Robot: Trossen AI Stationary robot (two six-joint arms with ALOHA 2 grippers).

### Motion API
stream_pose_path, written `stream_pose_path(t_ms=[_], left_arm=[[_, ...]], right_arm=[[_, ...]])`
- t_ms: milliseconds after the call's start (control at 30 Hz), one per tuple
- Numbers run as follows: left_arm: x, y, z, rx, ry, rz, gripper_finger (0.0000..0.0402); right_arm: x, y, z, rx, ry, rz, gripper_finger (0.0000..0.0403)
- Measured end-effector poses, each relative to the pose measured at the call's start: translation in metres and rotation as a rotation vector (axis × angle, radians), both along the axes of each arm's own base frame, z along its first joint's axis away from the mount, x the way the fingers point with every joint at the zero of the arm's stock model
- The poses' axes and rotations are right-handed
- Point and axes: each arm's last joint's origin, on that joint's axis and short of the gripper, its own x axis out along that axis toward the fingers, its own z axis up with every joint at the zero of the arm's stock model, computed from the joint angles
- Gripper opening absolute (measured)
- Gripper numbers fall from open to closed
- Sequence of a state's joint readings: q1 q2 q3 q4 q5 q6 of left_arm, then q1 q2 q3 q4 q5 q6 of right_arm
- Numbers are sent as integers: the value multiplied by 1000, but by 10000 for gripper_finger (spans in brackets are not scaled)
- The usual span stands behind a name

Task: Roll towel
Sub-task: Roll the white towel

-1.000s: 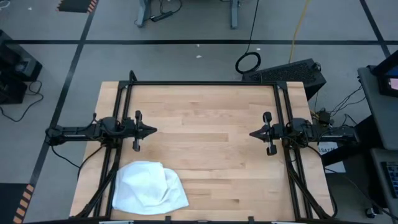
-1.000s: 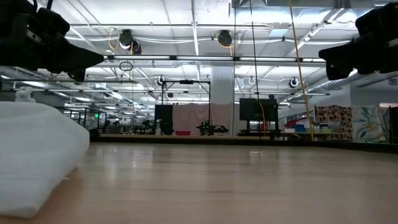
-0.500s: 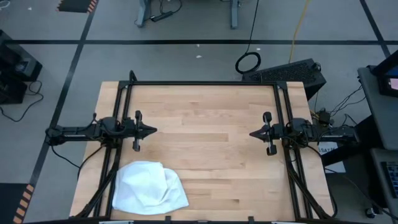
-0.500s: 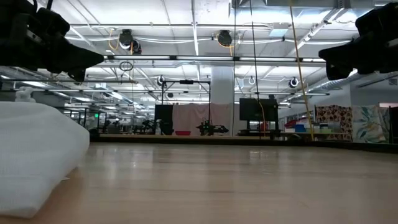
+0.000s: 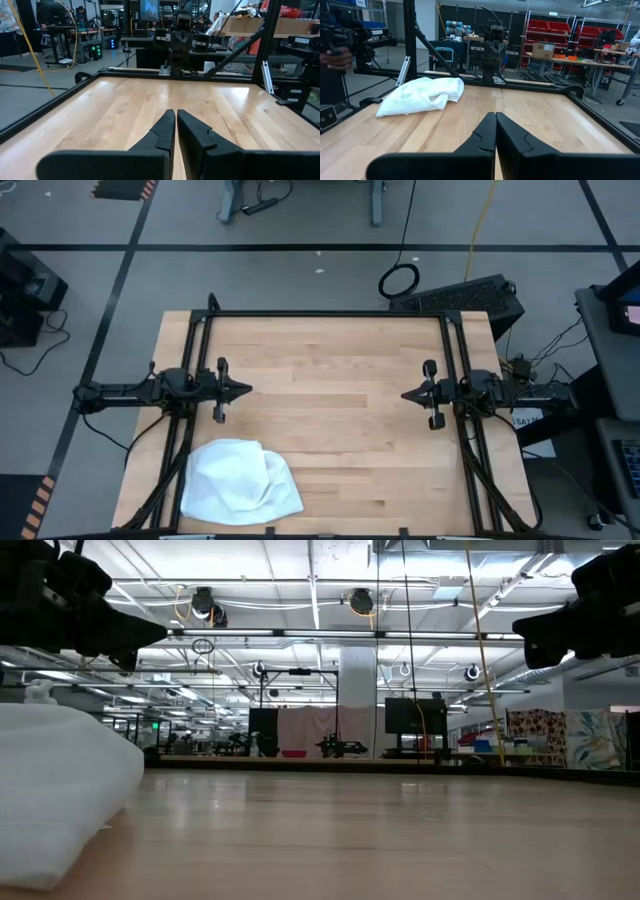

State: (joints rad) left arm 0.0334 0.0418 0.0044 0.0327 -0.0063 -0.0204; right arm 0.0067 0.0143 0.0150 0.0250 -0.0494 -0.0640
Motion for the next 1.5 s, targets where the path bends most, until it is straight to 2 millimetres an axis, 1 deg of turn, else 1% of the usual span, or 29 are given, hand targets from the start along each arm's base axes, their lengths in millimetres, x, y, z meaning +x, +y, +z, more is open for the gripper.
stream_pose_path(t_ms=[100,200,267,300,367,467,500,567,667,800,933,1000,1067,1200,1333,1400,1500], left_arm=[[0,0,3,2,-30,0,27],[-1,0,10,3,-94,0,27],[-2,0,16,-13,-96,5,27],[-3,0,22,-21,-110,14,27],[-6,1,37,-22,-137,29,27],[-10,1,57,-22,-90,34,27],[-12,1,66,-23,-82,35,27],[-16,1,87,-23,-67,40,27],[-21,2,116,-26,-26,103,27],[-27,3,160,-15,-5,123,27],[-24,1,196,10,25,69,27],[-21,1,207,4,50,63,27],[-14,1,209,-8,107,64,27],[4,2,198,-75,249,72,27],[24,2,177,-67,398,73,27],[33,3,166,-52,433,71,27],[43,3,153,-67,465,75,27]], right_arm=[[0,0,0,0,-1,0,0],[0,0,0,1,-1,0,0],[0,0,0,33,2,3,0],[0,0,0,70,6,4,0],[0,0,0,167,13,6,0],[0,0,0,266,19,9,0],[0,0,0,282,20,9,0],[0,0,0,290,21,10,0],[0,0,0,291,21,10,0],[0,0,0,319,23,10,0],[0,0,0,340,24,11,0],[0,0,0,340,24,11,0],[0,0,-1,340,25,11,0],[0,0,0,332,24,10,0],[0,0,-1,316,21,-6,0],[0,-1,1,311,10,-35,0],[-3,-3,15,321,-17,-93,0]])
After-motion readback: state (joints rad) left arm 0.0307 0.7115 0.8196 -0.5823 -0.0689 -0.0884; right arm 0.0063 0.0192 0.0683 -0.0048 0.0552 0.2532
